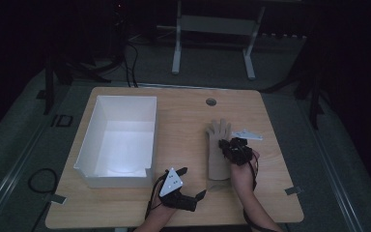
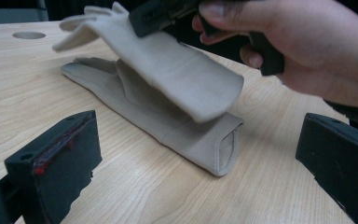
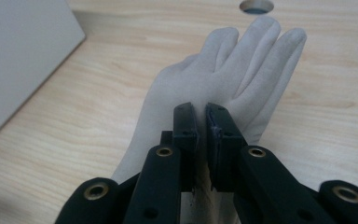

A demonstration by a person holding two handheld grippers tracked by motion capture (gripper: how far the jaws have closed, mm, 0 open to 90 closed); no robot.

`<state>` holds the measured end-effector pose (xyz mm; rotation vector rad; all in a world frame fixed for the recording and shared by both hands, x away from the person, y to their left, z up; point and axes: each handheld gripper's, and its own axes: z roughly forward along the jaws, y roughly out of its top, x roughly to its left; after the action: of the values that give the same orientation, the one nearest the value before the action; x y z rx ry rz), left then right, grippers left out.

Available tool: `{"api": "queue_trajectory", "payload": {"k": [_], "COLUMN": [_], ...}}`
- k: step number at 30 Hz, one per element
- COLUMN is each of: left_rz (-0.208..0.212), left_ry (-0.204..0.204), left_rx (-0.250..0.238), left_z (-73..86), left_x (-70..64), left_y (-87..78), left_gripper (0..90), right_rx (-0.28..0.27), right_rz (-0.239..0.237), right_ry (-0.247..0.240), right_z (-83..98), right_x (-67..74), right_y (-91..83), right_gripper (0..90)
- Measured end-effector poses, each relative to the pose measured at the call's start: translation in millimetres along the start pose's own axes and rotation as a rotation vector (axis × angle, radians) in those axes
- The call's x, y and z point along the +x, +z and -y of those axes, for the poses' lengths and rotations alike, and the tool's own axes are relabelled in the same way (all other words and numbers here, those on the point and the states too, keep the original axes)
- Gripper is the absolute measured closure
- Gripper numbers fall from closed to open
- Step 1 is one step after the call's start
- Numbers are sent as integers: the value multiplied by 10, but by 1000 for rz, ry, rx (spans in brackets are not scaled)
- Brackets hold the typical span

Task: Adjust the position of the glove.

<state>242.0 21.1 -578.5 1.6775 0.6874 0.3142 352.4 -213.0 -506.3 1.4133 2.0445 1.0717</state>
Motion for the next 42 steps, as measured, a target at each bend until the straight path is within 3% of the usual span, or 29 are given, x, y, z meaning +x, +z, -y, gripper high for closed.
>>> {"api": "queue_trajectory", "payload": {"k": [11, 19, 28, 30, 32, 33, 34, 37, 42], "left_rz": [1, 2, 9, 9, 9, 4, 4, 16, 10], "left_ry": [1, 0, -8, -2, -2, 30, 31, 19, 30], "left_rx": [2, 1, 7, 17, 17, 64, 69, 70, 84], "left_z": [-1, 0, -4, -6, -6, -18, -20, -22, -26], "left_x": [1, 0, 14, 9, 9, 12, 15, 36, 20], "left_y": [0, 2, 3, 10, 10, 20, 22, 23, 35], "left_gripper": [2, 2, 2, 2, 2, 2, 2, 2, 2], "right_rx": [65, 91, 101, 80, 79, 79, 70, 68, 68], "right_rz": [-20, -41, -76, -95, -99, -99, -149, -223, -252], "right_ry": [9, 10, 10, -26, -34, -34, -58, -38, -60], "right_z": [207, 246, 213, 144, 134, 134, 118, 133, 176], "right_x": [-4, 2, -20, -51, -60, -60, -118, -210, -320], "right_y": [107, 154, 149, 68, 54, 54, 5, -36, -90], "right_gripper": [822, 798, 668, 562, 562, 541, 504, 466, 314]}}
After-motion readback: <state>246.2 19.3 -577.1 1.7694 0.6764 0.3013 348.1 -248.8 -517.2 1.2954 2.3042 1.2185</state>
